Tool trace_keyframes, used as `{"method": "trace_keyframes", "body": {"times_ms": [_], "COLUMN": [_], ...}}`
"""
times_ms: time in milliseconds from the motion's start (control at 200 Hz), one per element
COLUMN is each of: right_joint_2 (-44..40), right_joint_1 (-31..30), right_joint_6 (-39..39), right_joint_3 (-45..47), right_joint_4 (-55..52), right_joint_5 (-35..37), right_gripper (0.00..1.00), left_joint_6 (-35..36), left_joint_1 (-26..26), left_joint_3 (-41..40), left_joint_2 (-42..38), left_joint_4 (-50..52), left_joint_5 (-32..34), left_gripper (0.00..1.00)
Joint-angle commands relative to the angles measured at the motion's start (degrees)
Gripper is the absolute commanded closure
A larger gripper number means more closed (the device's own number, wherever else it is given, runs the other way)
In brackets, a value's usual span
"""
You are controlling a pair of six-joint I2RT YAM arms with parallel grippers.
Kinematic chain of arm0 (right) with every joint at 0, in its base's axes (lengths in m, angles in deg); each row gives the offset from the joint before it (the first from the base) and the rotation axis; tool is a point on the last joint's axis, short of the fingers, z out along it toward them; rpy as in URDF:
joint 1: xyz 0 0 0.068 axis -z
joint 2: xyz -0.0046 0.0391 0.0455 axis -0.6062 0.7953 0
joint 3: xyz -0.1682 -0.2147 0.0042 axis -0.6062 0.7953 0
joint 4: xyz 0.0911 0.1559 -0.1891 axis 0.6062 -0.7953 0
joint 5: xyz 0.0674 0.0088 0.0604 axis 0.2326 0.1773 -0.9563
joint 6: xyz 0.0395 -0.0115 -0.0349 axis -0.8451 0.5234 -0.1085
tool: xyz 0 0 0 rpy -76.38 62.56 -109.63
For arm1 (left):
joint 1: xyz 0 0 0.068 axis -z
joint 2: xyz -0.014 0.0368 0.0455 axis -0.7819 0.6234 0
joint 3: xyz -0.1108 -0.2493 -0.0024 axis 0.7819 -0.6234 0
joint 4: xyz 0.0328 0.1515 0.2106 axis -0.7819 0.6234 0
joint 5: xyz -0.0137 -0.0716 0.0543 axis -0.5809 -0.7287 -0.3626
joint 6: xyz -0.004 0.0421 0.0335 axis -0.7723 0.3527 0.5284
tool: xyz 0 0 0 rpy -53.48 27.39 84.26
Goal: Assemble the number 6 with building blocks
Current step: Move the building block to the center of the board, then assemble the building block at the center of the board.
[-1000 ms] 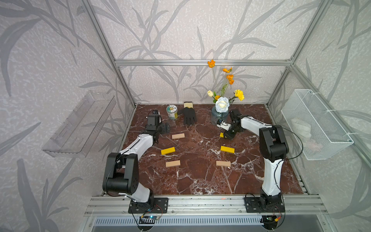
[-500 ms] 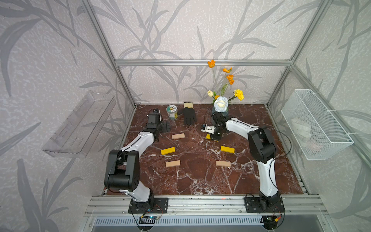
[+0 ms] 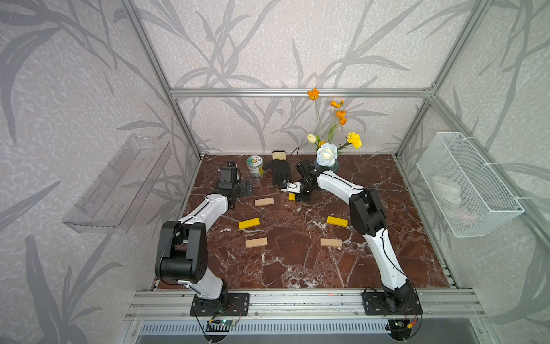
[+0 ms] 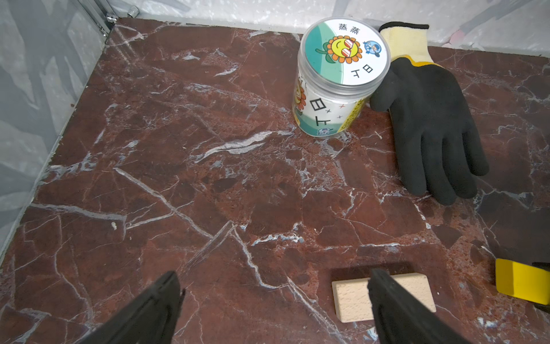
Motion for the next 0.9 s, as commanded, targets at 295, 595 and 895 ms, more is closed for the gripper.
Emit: {"method": "trace_keyframes", "body": {"times_ms": [295, 595, 895], "right_joint_2": [1.8, -2.6, -21.2], "right_joint_1": [-0.9, -1.0, -3.4], "right_joint_6": [5.5, -2.3, -12.5], "right_joint_3": [-0.2, 1.4, 3.7], "right_joint_4": [-4.9, -2.7, 0.5], "right_joint_5": [0.1, -6.3, -15.6], "right_gripper": [0.91, 0.01, 0.01], "left_joint_6": [0.6, -0.4, -4.6], "left_joint_1": [0.1, 0.9, 4.1], "left_joint_3": [2.0, 4.0, 13.6], "left_joint_2": [1.8, 0.6, 1.5], "left_joint_4": [0.3, 5.7, 19.8], "left_joint_5": [-0.2, 0.0, -0.5], "left_gripper": [0.00, 0.00, 0.00]}}
